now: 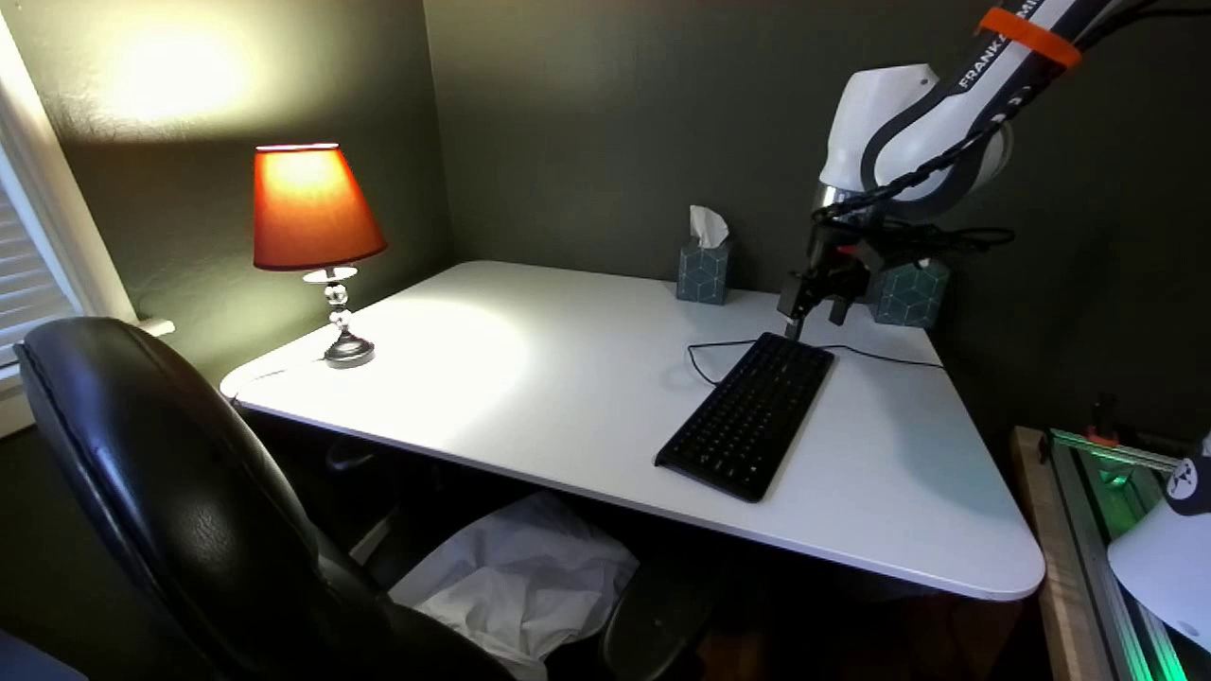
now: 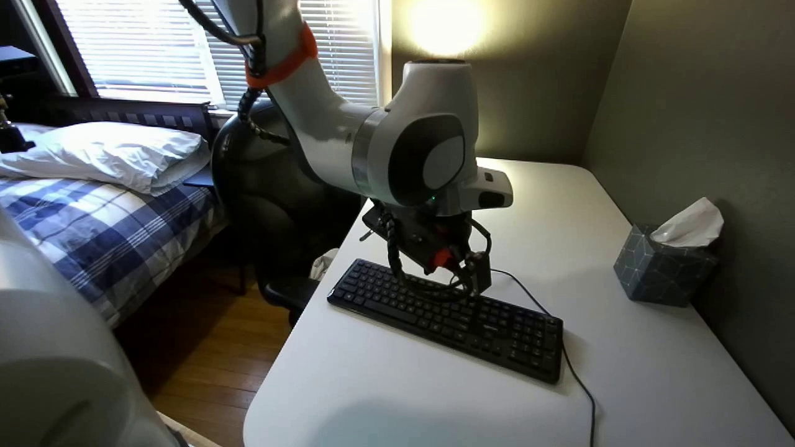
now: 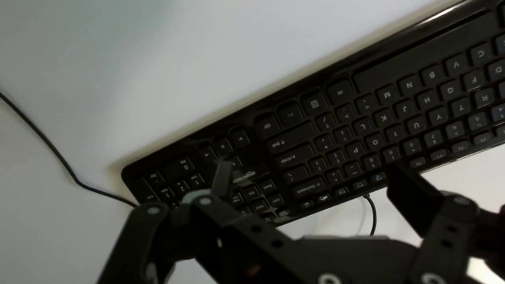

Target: Press a key on the keyboard

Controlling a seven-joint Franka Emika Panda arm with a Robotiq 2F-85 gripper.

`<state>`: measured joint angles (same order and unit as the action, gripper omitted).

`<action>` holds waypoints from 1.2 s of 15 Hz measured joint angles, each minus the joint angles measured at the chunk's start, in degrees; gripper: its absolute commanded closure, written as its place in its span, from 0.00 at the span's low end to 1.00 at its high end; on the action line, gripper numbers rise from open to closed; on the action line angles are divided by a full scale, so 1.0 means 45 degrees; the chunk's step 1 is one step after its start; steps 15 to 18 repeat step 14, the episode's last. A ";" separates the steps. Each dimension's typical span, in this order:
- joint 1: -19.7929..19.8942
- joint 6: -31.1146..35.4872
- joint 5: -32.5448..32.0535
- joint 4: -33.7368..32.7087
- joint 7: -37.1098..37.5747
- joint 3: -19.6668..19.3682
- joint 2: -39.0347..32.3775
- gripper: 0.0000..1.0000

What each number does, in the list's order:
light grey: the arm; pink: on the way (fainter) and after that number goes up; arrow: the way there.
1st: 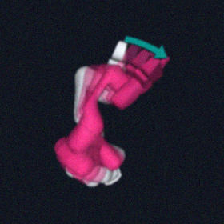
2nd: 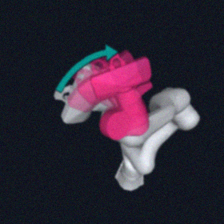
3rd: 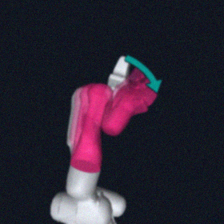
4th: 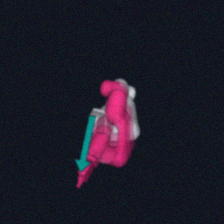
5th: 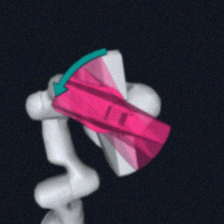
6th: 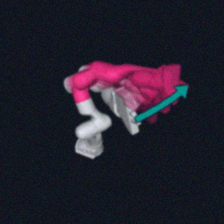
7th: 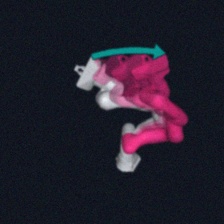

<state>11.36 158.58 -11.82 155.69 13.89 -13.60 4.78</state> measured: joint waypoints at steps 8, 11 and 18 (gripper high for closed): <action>0.0707 -0.1204 -0.0530 0.0265 0.0161 0.0665 0.1901 0.00; 0.0748 -0.1613 -0.0529 0.0266 0.0154 0.0751 0.2427 0.00; 0.0751 -0.1627 -0.0529 0.0300 0.0153 0.0756 0.2499 0.00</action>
